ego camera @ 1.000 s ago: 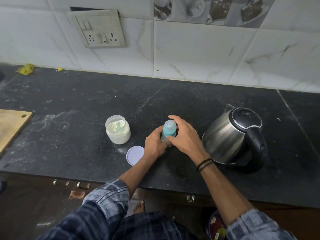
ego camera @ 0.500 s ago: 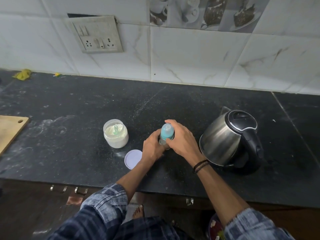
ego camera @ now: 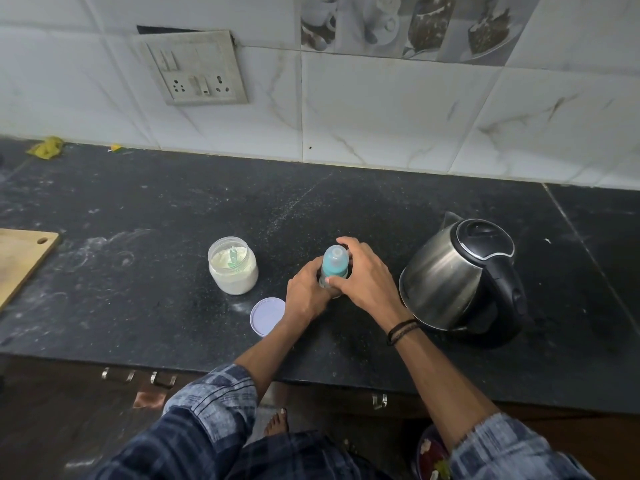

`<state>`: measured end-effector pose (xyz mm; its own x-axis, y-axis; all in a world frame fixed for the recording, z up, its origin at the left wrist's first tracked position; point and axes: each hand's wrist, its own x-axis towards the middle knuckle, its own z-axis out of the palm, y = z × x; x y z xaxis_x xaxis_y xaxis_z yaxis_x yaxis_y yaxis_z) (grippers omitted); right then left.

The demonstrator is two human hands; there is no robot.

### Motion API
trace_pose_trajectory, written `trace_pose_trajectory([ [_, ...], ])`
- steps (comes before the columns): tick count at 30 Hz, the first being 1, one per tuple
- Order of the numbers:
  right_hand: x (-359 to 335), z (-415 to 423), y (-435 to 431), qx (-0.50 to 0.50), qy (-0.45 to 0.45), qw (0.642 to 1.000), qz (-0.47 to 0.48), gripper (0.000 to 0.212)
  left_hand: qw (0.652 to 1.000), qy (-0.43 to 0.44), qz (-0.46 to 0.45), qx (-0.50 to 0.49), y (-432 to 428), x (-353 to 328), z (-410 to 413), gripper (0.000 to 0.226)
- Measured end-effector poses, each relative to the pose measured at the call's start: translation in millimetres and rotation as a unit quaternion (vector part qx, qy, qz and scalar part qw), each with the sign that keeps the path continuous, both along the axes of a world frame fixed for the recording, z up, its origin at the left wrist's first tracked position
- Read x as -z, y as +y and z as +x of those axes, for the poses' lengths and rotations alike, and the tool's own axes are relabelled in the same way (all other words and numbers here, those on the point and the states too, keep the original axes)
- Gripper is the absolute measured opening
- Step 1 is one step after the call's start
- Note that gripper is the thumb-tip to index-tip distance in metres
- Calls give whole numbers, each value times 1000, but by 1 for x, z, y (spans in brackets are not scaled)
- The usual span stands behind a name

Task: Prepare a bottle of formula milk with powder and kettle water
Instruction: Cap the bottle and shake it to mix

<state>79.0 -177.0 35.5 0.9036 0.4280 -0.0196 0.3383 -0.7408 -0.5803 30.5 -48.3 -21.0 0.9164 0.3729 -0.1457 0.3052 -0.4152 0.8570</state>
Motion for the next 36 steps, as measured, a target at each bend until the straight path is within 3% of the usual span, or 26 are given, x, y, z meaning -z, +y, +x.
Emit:
trace_pose_trajectory([
  [19, 8, 4, 5, 2, -3, 1000, 14, 81, 1000, -2, 4, 2, 0, 3, 1, 67],
  [24, 8, 6, 4, -11, 24, 999, 22, 90, 1000, -1, 6, 7, 1, 3, 1, 66],
  [32, 11, 1, 3, 1, -12, 998, 60, 73, 1000, 5, 11, 3, 1, 3, 1, 67],
  [36, 10, 2, 1, 7, 3, 998, 61, 84, 1000, 2, 21, 8, 2, 2, 1, 66],
])
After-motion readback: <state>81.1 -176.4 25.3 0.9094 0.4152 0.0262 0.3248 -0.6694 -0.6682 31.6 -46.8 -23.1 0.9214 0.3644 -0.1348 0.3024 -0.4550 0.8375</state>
